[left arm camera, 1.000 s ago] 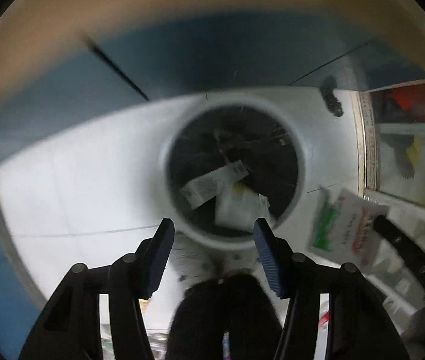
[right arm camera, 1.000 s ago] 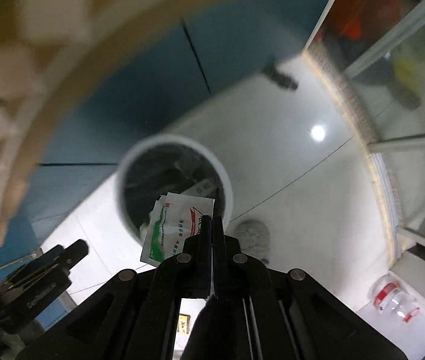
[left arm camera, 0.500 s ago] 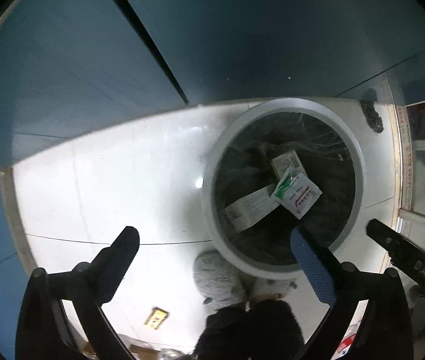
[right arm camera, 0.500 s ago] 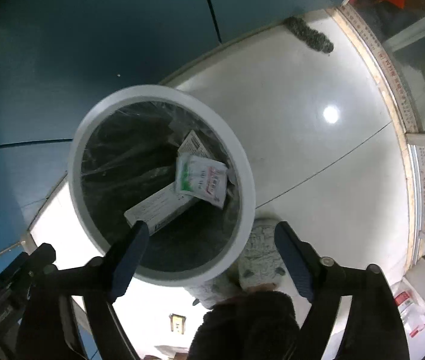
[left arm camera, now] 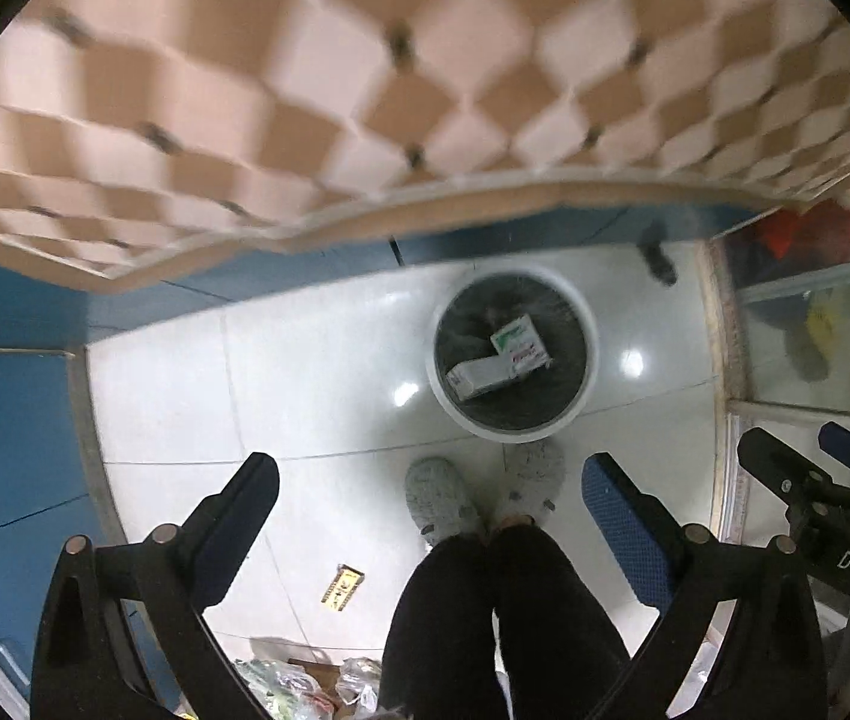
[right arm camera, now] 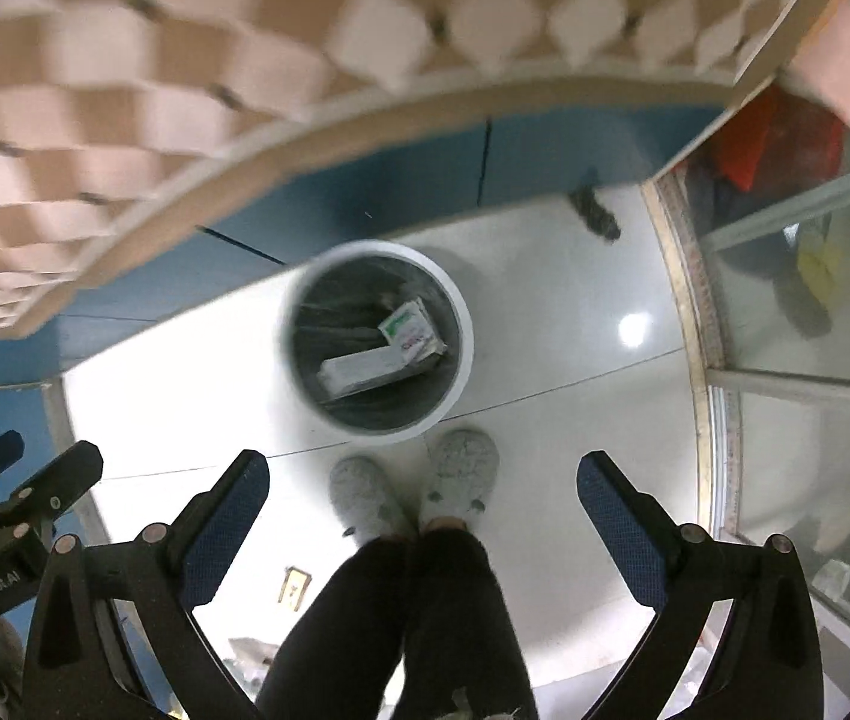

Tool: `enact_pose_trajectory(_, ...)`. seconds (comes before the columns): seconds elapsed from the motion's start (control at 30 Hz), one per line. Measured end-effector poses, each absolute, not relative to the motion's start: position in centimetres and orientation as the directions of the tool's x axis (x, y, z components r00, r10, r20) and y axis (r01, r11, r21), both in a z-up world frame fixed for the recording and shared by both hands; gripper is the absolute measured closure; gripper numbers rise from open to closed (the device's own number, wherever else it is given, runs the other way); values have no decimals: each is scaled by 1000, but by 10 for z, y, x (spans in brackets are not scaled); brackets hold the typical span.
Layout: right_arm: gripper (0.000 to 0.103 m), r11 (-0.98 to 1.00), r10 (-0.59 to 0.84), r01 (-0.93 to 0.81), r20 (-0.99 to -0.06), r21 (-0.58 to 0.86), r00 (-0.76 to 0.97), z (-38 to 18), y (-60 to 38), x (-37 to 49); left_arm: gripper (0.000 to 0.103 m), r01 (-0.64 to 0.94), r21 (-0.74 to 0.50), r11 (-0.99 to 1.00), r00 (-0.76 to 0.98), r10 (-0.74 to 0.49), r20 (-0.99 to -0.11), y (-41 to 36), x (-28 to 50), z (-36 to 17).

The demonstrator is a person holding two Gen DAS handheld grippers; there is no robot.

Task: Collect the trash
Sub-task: 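Carry both items over the bin and open both grippers to drop them, then grasp the clear printed wrapper with the left gripper while the right grasps the white-green sachet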

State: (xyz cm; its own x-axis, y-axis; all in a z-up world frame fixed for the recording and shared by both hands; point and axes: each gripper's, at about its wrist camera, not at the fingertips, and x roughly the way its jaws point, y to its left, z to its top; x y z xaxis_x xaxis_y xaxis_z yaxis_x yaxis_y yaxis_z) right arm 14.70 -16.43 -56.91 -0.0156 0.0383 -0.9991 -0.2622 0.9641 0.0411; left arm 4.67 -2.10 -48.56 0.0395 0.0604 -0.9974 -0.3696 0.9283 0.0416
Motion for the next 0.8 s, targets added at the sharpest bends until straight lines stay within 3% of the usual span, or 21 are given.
enact_pose_trajectory(0.23,0,959,161,-248,-984,138,76,-409,-158,135,0,-372,78,925,237,176,-955,-19,44,-336)
enact_pose_trajectory(0.37,0,961,237,-189,-956,204,174,-338,-164,159,0,-428,64,901,323,219,-921,-4,79,-287)
enact_pose_trajectory(0.53,0,967,252,-96,-932,235,259,-293,-170,230,0,-504,7,864,305,186,-934,20,147,-275)
enact_pose_trajectory(0.8,0,967,237,28,-937,253,258,-300,-175,379,0,-647,-135,750,202,-2,-979,31,281,-306)
